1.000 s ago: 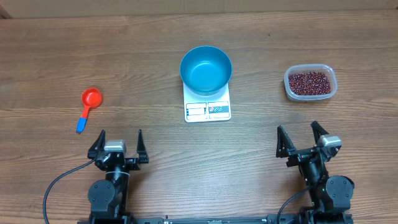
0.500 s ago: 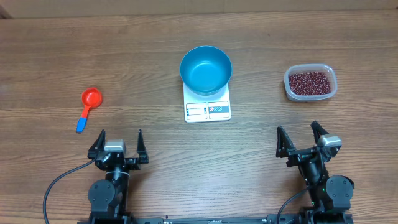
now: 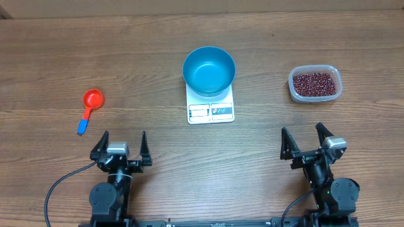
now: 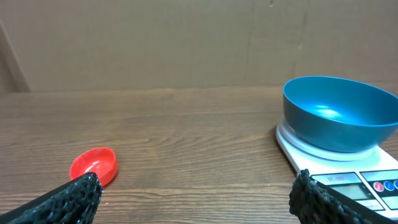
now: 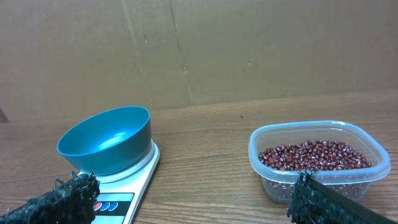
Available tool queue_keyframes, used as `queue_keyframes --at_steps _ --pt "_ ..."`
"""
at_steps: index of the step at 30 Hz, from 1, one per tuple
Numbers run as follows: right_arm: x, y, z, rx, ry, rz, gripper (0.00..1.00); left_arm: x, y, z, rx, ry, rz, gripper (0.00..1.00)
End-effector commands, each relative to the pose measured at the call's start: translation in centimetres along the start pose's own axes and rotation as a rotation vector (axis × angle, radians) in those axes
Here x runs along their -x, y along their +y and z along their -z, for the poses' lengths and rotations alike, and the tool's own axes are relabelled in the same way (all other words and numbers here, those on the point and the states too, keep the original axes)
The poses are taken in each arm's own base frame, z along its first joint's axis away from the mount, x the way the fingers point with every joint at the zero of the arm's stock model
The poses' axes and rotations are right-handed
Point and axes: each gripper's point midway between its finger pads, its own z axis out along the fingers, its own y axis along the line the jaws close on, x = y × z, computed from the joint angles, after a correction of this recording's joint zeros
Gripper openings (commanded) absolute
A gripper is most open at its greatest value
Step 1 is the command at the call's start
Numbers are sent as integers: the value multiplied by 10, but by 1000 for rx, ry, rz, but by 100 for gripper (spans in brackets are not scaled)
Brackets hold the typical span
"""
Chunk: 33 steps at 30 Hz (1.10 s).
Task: Scoop item into bowl and weigh 150g on scale
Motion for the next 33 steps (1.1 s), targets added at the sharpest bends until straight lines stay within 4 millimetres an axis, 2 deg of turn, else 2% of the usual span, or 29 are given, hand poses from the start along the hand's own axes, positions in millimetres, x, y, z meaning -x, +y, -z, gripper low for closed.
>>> queue_keyframes --at_steps 1,9,17,25,33 --pt "-1 -1 0 -3 -7 2 100 11 -4 2 -25 -32 6 100" --pt "-1 -1 0 -3 -7 2 100 28 -4 4 -25 -32 6 100" --pt "-1 -1 0 -3 -7 2 100 62 -10 -6 -57 26 4 100" --pt "-1 -1 0 -3 -7 2 100 93 -27 -43 -155 200 9 100" --pt "-1 -1 0 -3 -7 2 100 112 -36 -93 -227 543 -32 100"
